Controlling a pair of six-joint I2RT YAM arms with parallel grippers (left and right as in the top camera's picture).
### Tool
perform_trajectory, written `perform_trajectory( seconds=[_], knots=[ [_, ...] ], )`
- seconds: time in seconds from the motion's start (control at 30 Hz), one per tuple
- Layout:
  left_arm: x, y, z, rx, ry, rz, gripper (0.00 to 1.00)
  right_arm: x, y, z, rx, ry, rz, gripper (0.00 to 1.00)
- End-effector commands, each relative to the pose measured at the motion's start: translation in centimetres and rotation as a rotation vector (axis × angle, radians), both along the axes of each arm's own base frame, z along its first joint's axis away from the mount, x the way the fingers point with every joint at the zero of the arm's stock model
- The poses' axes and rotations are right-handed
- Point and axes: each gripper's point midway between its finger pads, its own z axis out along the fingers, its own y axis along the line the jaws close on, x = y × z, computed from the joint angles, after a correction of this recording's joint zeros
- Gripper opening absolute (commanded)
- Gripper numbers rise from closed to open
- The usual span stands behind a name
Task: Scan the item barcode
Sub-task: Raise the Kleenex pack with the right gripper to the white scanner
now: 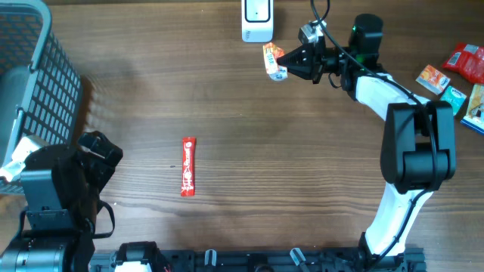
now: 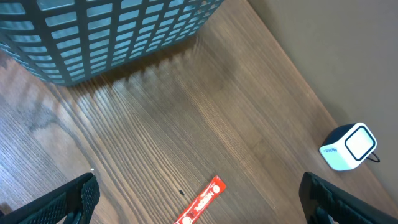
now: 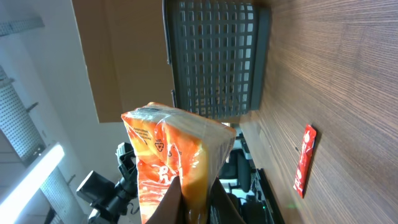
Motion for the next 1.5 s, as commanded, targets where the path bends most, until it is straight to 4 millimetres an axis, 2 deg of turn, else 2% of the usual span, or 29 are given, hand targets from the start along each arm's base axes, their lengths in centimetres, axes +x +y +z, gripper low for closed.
perform_trajectory(
  seconds=[0.0,0.93,1.47],
  knots=[
    [0.0,0.1,0.2,-0.007,-0.008,0.013,1.00,-0.9,0.0,0.2,0.017,0.000,0.062,0.04],
    [0.0,0.1,0.2,-0.007,-0.008,0.013,1.00,-0.5,0.1,0.4,0.013,-0.037,0.045,0.04],
    [0.0,0.1,0.2,-0.007,-0.008,0.013,1.00,0.6,0.1,0.1,-0.003,-0.069,-0.023,0.04]
  ],
)
